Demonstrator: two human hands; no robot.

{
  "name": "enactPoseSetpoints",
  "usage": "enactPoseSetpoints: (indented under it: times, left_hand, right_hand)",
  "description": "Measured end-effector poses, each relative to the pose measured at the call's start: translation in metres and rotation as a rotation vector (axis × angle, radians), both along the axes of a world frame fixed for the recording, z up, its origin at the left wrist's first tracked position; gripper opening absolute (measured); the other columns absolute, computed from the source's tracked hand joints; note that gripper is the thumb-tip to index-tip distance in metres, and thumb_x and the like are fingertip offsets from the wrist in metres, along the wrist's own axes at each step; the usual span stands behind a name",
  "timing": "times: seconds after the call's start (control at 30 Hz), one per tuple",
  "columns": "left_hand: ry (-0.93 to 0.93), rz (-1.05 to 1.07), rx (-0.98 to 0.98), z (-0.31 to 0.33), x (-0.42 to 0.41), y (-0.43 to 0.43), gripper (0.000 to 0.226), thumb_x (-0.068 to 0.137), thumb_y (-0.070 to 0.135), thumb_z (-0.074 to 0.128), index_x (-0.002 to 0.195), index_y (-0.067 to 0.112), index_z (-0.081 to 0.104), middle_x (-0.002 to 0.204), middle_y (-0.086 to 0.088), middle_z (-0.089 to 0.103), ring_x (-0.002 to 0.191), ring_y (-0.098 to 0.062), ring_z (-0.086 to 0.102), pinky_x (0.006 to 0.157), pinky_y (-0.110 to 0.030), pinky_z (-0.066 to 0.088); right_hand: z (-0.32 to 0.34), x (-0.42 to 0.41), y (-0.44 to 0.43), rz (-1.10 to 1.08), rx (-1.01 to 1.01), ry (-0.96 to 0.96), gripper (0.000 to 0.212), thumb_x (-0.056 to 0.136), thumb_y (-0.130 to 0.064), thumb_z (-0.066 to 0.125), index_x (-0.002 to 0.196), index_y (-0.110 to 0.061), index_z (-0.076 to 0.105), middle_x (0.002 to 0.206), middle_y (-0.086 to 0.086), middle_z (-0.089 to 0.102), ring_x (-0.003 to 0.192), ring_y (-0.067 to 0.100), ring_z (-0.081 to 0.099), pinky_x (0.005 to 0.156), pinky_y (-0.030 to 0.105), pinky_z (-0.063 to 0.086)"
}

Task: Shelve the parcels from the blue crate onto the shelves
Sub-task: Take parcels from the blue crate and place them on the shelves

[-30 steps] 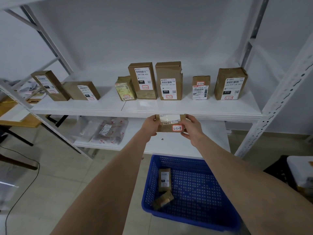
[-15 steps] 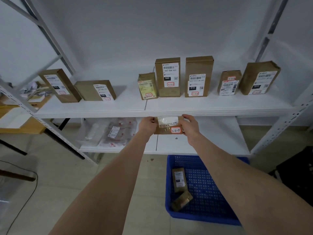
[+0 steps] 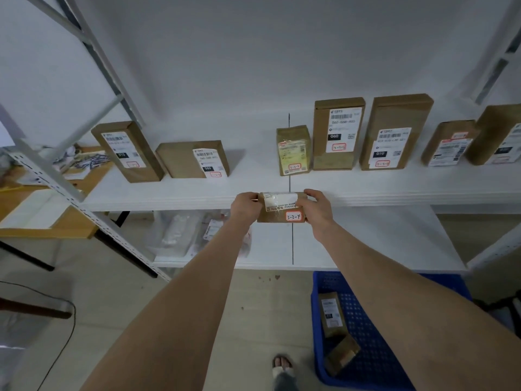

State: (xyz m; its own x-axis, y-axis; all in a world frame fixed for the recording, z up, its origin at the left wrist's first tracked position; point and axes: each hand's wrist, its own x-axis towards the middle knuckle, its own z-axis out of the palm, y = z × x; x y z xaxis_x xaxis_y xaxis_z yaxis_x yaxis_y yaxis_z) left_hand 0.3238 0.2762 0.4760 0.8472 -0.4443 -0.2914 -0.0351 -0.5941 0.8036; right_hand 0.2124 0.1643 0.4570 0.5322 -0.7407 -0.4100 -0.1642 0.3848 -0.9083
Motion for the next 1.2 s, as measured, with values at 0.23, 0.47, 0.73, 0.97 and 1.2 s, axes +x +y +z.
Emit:
enactPoseSetpoints:
  times: [0.23,0.47,0.73,0.97,1.2]
  left_hand:
    - [0.102,-0.026,-0.04,-0.009,0.092,0.0,0.039,0.075,0.008,0.056,0.112,0.006,0.068,0.101,-0.009,0.068,0.095,-0.029,0.064,0.093,-0.044,0.052]
    - [0.171,0.037,-0.11,-0.006,0.15,0.013,0.035,0.081,-0.004,0.057,0.114,0.001,0.065,0.101,-0.016,0.067,0.09,-0.032,0.065,0.088,-0.043,0.055]
    - [0.193,0.033,-0.201,-0.001,0.197,0.016,0.028,0.086,-0.003,0.06,0.113,0.0,0.065,0.107,-0.013,0.067,0.1,-0.031,0.065,0.086,-0.04,0.055]
    - [0.222,-0.074,-0.238,-0.004,0.218,0.007,0.026,0.089,-0.001,0.059,0.115,-0.002,0.063,0.107,-0.012,0.064,0.093,-0.027,0.061,0.082,-0.038,0.055]
    - [0.214,-0.081,-0.255,-0.012,0.215,-0.005,0.022,0.084,-0.009,0.059,0.104,-0.001,0.065,0.095,-0.01,0.066,0.088,-0.026,0.063,0.084,-0.041,0.056]
  right_hand:
    - [-0.018,0.092,-0.004,-0.026,0.026,-0.012,0.04,0.084,-0.005,0.063,0.123,-0.013,0.058,0.104,0.013,0.064,0.07,0.02,0.064,0.07,0.032,0.056]
    - [-0.015,0.152,0.006,-0.042,0.027,0.021,0.036,0.081,-0.005,0.066,0.114,-0.018,0.062,0.093,0.004,0.063,0.079,0.023,0.065,0.077,0.035,0.055]
    - [-0.006,0.185,0.012,-0.109,-0.039,0.007,0.006,0.09,-0.023,0.062,0.092,-0.022,0.069,0.092,0.003,0.068,0.086,0.022,0.066,0.084,0.038,0.054]
    - [-0.003,0.19,0.019,-0.211,-0.086,0.001,0.011,0.098,-0.022,0.053,0.104,-0.02,0.062,0.085,0.002,0.065,0.076,0.018,0.064,0.069,0.028,0.054]
    - [-0.003,0.184,0.016,-0.22,-0.285,0.068,0.016,0.093,-0.019,0.057,0.099,-0.026,0.069,0.089,0.001,0.069,0.081,0.016,0.066,0.079,0.033,0.056]
